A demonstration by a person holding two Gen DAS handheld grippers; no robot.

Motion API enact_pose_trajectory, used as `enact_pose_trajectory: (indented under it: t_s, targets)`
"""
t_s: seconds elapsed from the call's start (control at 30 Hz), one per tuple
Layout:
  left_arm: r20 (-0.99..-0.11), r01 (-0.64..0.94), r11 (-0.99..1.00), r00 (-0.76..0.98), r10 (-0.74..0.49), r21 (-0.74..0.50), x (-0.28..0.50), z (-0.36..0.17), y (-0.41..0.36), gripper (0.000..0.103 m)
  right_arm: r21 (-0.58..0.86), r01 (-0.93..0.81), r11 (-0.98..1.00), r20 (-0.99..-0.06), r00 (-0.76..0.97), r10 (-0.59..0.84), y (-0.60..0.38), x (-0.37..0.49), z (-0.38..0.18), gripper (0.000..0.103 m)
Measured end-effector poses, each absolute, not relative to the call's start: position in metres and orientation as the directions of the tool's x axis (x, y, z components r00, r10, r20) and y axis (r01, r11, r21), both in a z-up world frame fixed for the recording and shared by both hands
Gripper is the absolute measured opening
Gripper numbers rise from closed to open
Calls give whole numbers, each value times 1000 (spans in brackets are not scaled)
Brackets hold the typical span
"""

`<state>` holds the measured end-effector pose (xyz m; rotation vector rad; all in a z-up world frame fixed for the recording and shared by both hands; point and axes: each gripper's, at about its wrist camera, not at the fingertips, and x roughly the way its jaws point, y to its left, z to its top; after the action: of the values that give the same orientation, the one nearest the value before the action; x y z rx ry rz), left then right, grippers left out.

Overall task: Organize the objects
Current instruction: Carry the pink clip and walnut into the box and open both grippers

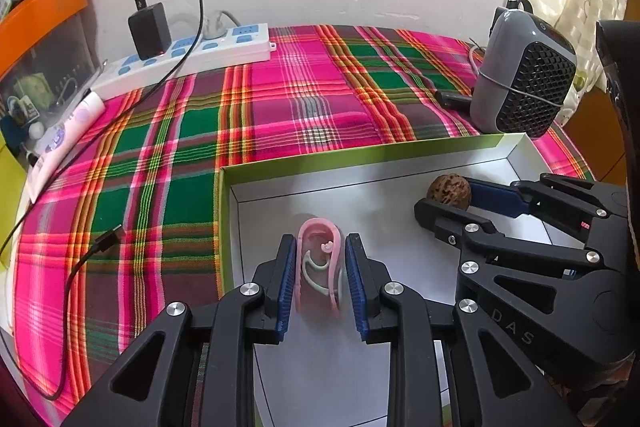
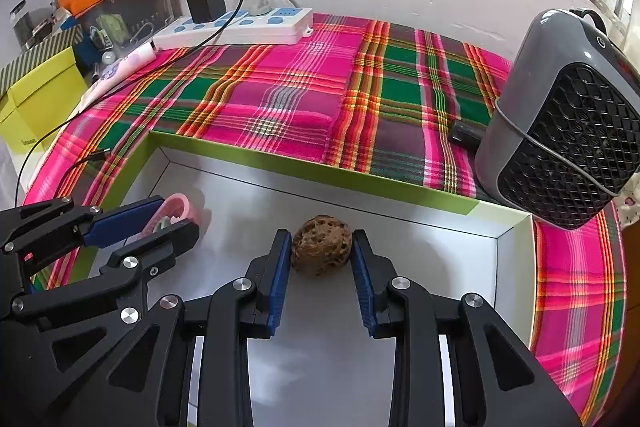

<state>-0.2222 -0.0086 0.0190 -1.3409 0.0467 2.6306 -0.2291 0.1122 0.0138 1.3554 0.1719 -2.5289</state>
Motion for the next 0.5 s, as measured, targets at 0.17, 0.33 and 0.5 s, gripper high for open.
enact_pose_trajectory:
  t_s: [0.17,0.33,0.5]
  targets:
    - [-801,-183,-982,-578,153,-55,-221,21,-9,32,33,271,-962,-826,-534,-179,116,-229,15,44]
    - [-797,-170,-984,-587,140,-48,-215,25,-12,37,36,257,-966,-819,-547,-176,120,-224,18,49]
    - [-790,-166,-985,-597,139,-48,-205,30,-15,38,42,246,-968,-809,-561,-177,124,-217,23,49]
